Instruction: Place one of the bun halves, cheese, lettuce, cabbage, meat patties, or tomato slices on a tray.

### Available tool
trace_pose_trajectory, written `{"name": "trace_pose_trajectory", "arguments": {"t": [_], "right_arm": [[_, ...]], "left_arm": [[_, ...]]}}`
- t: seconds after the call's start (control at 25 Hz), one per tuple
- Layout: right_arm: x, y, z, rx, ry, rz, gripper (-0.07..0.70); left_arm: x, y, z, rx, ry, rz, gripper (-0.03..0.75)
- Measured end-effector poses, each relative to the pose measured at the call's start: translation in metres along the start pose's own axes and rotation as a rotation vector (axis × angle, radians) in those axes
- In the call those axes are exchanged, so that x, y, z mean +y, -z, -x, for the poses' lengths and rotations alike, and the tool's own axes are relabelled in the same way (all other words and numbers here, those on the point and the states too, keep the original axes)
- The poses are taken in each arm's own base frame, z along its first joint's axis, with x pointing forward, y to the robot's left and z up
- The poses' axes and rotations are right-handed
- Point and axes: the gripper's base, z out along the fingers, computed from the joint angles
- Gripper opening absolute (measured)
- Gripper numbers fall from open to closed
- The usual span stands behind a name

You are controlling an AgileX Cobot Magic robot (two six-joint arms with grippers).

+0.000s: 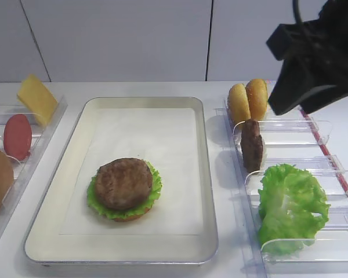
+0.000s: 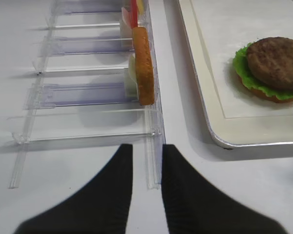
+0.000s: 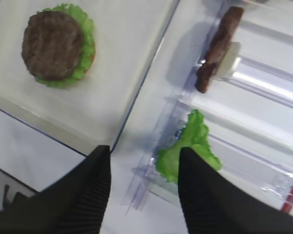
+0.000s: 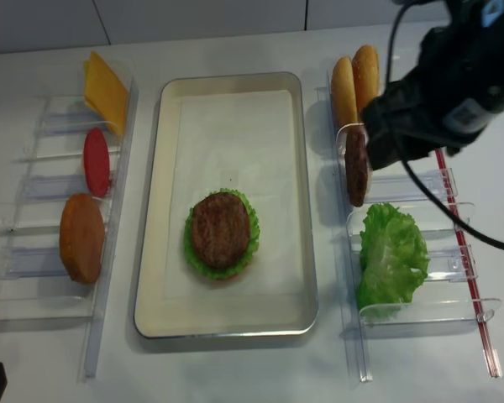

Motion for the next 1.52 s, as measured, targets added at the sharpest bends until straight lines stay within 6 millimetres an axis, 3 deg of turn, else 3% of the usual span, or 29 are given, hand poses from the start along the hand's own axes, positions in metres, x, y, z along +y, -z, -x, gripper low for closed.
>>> {"name": "trace_pose_trajectory", "arguments": {"t": [0.28, 0.88, 1.2, 1.52], "right_arm": [[-0.002, 0.031, -0.037, -0.084, 0.011, -0.105, 0.362], [-0.004, 0.046, -0.175, -0.266, 0.062, -0.121, 0.298], [-0.022, 0.038, -0.230, -0.392, 0.109, -0.280, 0.298], [-0.031, 0.022, -0.263, -0.478, 0.124, -0.312, 0.298]], "left_arm": [[0.000, 0.000, 0.000, 0.000, 0.000, 0.000, 0.139], [0.000, 0.000, 0.000, 0.000, 0.000, 0.000, 0.139], [0.000, 0.000, 0.000, 0.000, 0.000, 0.000, 0.139], [0.000, 0.000, 0.000, 0.000, 0.000, 0.000, 0.139]]}}
